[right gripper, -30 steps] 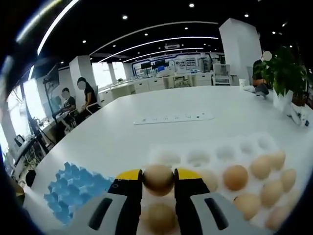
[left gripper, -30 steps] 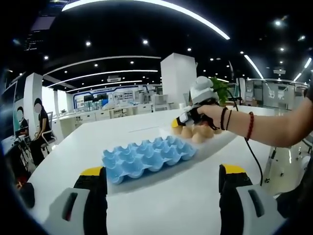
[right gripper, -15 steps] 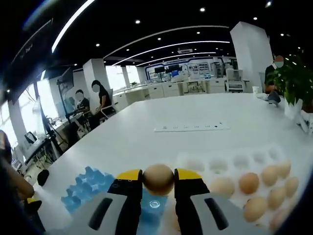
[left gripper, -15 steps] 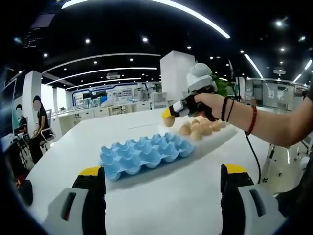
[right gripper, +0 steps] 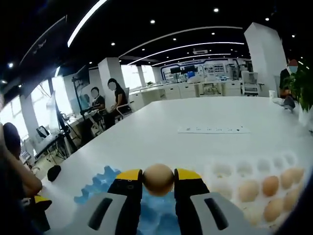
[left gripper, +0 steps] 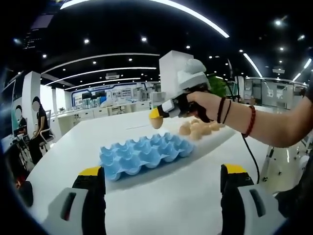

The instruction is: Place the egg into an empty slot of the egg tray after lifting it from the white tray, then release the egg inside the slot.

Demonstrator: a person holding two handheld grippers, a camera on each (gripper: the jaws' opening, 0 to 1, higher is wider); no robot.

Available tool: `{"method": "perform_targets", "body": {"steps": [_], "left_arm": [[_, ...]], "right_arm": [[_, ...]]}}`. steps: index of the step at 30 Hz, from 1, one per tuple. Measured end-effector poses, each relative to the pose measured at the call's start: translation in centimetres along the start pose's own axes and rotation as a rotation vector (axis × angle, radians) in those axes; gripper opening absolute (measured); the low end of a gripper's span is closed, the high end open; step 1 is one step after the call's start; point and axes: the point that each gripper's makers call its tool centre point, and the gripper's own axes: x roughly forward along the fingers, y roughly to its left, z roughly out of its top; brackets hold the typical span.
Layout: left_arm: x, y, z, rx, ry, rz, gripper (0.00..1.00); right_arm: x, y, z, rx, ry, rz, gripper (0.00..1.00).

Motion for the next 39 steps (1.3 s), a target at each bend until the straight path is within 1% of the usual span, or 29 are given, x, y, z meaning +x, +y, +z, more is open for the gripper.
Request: {"method": "perform_targets", "body": {"steps": [2,4,8,11,17,20,26,27,30,35,37,39], "left_arm": [[0.1,-0.2,0.0,-0.010,-0.006,-0.011,1.00],[0.2,-0.2,-0.3,-0.007,0.006,-0.010,1.00],[0.2,-0.1,-0.5,0.007,0.021,-0.007,1.00],[0.2,0.0,-0.5,0.004,0.017,-0.006,1.00],[0.1,0.1,-0.9,0.004,0.030,0.000,1.00],[0.0,0.1,-0.9,0.007,0.033,-0.002,1.00],[-0.3,0.5,-0.9,0.012,0.036,0.006,1.00],[-0.4,0.6,-0.8,0.013,0.034,0.009,1.00],[-0.5,0.9,-0.8,0.015,0.036,0.016,1.00],[-0.6,1.4,-0.8,0.012,0.038,0.031,1.00],[-0.6,1.5,-0.7,0.010,0.036,0.032,1.00],[-0.6,1.7,-0.5,0.007,0.034,0.036,1.00]], "right_arm": [[0.3,0.7,-0.1,-0.023,-0.001,0.004,0.26],[0.5,1.4,0.0,-0.043,-0.015,0.025,0.26],[1.1,2.9,-0.2,-0.071,-0.014,0.059,0.26],[1.4,4.0,-0.3,-0.074,-0.019,0.089,0.26],[2.8,6.2,-0.7,-0.088,-0.003,0.143,0.26],[3.2,6.9,-1.0,-0.104,0.000,0.155,0.26],[3.9,8.7,-1.5,-0.132,-0.001,0.198,0.26],[4.2,9.3,-1.6,-0.151,-0.002,0.213,0.26],[4.6,10.1,-2.0,-0.169,0.001,0.239,0.26],[5.7,11.4,-2.7,-0.183,0.019,0.274,0.26],[6.0,12.0,-2.9,-0.187,0.014,0.294,0.26],[6.3,12.4,-2.8,-0.199,0.014,0.298,0.26]]}}
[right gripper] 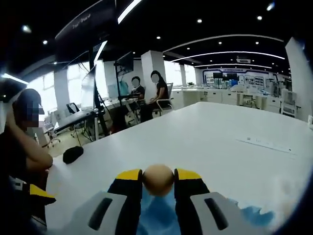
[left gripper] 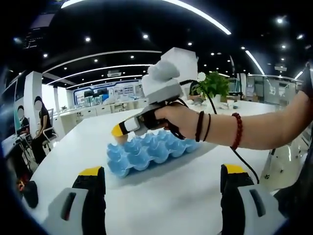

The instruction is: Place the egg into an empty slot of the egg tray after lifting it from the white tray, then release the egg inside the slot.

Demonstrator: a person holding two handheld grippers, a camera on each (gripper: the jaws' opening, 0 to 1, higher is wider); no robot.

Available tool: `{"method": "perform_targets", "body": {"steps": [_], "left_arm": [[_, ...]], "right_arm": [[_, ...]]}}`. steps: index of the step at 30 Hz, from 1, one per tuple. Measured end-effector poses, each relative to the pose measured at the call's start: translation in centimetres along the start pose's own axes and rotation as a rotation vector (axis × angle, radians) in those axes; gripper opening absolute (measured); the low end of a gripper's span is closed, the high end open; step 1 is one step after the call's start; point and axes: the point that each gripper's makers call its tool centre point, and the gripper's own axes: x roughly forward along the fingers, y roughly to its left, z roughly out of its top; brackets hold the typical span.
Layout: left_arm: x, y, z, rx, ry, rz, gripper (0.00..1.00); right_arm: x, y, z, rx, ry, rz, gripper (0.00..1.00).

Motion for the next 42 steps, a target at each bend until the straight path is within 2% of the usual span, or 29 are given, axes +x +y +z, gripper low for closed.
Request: {"method": "perform_targets", "body": {"steps": [4,7,10,13,15,19,24,27,36,38,42], "left_arm": [[-0.2,0.5,0.8,0.000,-0.010,0.014,1.00],[-0.3,0.7,1.4,-0.011,-0.024,0.022,1.00],[-0.3,0.8,1.6,-0.008,-0.025,0.031,1.00],[-0.2,1.0,1.8,-0.006,-0.021,0.039,1.00],[-0.2,0.9,2.1,0.000,-0.024,0.040,1.00],[-0.3,0.8,2.5,0.005,-0.031,0.045,1.00],[-0.1,0.5,2.3,0.003,-0.021,0.046,1.00],[-0.1,0.3,2.1,0.000,-0.016,0.044,1.00],[-0.2,0.1,2.2,0.000,-0.020,0.050,1.00],[-0.3,0.1,2.2,0.000,-0.023,0.054,1.00],[-0.2,1.3,2.0,-0.005,-0.024,0.058,1.00]], "right_arm": [[1.4,0.5,0.0,-0.035,0.022,0.022,0.26],[2.4,0.0,-0.3,-0.091,0.048,0.011,0.26],[2.7,-0.2,-0.6,-0.091,0.065,0.012,0.26],[2.8,0.0,-1.1,-0.150,0.091,0.033,0.26],[2.8,0.0,-1.5,-0.141,0.093,0.043,0.27],[2.6,-0.3,-1.7,-0.181,0.098,0.037,0.27],[2.8,-1.1,-3.3,-0.152,0.127,0.035,0.27],[2.6,-1.2,-3.4,-0.113,0.113,0.038,0.27],[2.5,-0.8,-3.2,-0.129,0.086,0.051,0.28],[2.3,-0.7,-2.9,-0.138,0.058,0.046,0.29],[3.1,-0.4,-1.7,-0.117,0.007,0.042,0.39]]}}
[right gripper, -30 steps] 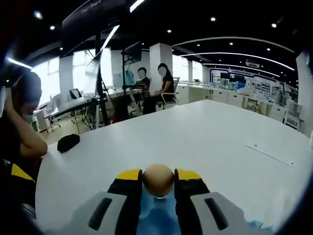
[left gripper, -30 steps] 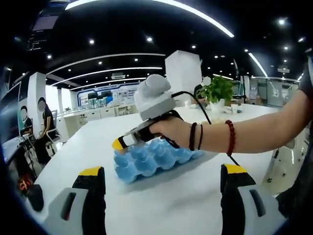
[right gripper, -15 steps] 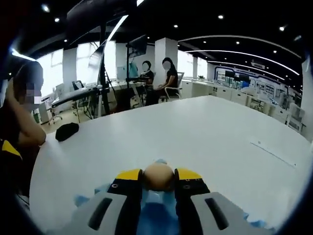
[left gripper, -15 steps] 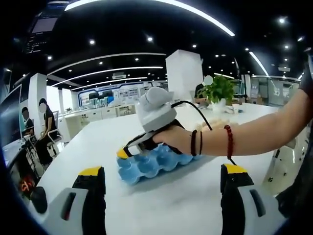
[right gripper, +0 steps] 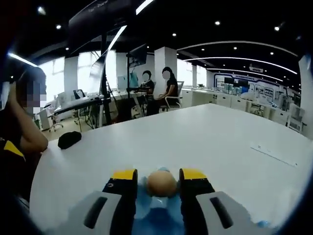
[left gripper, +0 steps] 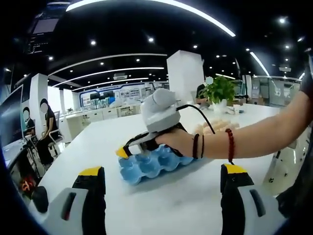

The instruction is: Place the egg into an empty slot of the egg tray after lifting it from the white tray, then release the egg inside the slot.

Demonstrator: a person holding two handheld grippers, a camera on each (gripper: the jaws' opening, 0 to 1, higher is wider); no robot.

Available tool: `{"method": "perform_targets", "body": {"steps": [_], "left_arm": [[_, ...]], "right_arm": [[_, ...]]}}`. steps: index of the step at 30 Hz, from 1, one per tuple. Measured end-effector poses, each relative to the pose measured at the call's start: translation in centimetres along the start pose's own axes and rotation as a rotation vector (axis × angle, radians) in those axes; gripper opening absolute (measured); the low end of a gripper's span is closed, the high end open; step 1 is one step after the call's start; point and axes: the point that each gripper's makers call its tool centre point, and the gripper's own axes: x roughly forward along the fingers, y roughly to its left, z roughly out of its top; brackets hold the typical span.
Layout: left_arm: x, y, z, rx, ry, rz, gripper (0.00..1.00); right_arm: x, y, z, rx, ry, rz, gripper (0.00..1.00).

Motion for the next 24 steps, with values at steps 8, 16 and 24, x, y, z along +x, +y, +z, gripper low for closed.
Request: {"method": "perform_targets", "body": {"steps": [8,16,24], "left_arm": [[0.1,0.8,-0.2,-0.006,-0.011,-0.008,1.00],[0.6,0.5,0.0,-0.013,-0.021,-0.025,1.00],[1.2,-0.5,0.1,-0.013,-0.021,-0.040,1.00]], "right_arm": [[-0.8,-0.8,1.2,-0.011,-0.056,-0.051,0.48],[-3.7,-2.2,2.1,-0.011,-0.100,-0.110,0.54],[-7.4,-4.0,3.1,-0.069,-0.163,-0.183,0.54]]}}
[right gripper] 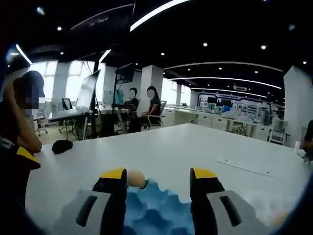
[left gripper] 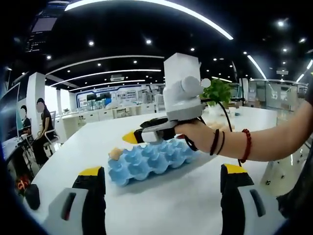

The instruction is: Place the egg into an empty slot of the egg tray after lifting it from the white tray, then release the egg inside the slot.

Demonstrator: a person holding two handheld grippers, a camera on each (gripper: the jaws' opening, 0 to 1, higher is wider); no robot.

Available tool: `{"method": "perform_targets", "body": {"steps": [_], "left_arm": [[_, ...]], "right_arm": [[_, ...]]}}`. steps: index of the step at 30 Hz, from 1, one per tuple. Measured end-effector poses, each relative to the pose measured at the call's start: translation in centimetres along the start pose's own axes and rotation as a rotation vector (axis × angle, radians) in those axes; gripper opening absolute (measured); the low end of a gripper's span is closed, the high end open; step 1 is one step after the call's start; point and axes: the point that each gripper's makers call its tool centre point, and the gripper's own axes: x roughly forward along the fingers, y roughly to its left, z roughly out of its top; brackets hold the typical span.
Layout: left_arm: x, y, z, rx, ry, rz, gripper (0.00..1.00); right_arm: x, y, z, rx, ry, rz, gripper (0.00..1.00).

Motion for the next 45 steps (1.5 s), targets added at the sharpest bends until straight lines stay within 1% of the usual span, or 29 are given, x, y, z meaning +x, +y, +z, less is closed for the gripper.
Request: {"method": "perform_targets", "body": {"steps": [3,6,7,13,16,18,27,28,30,32,36,38,45], "left_arm": [[0.1,-0.6,0.1,-0.003,-0.004,-0.003,1.00],[0.1,-0.9,0.0,0.002,0.001,-0.003,1.00],[0.1,-1.0,0.0,0.004,0.003,-0.003,1.00],[0.0,-1.4,0.1,0.011,0.000,-0.004,1.00],[0.0,-1.7,0.0,0.013,0.004,-0.011,1.00],[0.1,-1.8,-0.1,0.011,0.005,-0.011,1.00],[0.0,-2.4,-0.2,0.007,0.000,-0.014,1.00],[-0.1,-2.4,-0.2,0.005,-0.001,-0.013,1.00],[-0.2,-2.5,-0.3,0.004,-0.001,-0.011,1.00],[-0.2,-2.9,-0.4,0.006,0.000,-0.012,1.00],[-0.4,-2.9,-0.7,0.006,0.006,-0.010,1.00],[-0.4,-3.4,-0.7,0.008,0.006,-0.009,1.00],[-0.8,-3.0,-0.7,-0.003,-0.005,-0.001,1.00]], "right_arm": [[-0.8,-0.6,0.3,-0.031,-0.014,-0.031,0.54],[-1.5,-1.3,-0.1,-0.031,-0.012,-0.051,0.54],[-1.7,-1.7,-0.4,-0.031,-0.003,-0.064,0.54],[-2.9,-3.0,-1.3,0.017,0.006,-0.088,0.56],[-3.6,-3.9,-1.8,0.014,0.016,-0.120,0.56],[-4.0,-4.5,-2.3,0.032,0.027,-0.140,0.56],[-5.8,-6.6,-2.6,0.050,0.029,-0.203,0.57],[-6.1,-7.2,-2.8,0.063,0.030,-0.220,0.57],[-6.4,-7.7,-3.3,0.083,0.046,-0.230,0.57],[-6.9,-8.3,-3.5,0.087,0.044,-0.245,0.57],[-7.9,-9.5,-4.0,0.097,0.051,-0.275,0.57],[-8.3,-9.8,-4.0,0.098,0.053,-0.284,0.56],[-9.8,-11.5,-4.5,0.097,0.061,-0.324,0.56]]}}
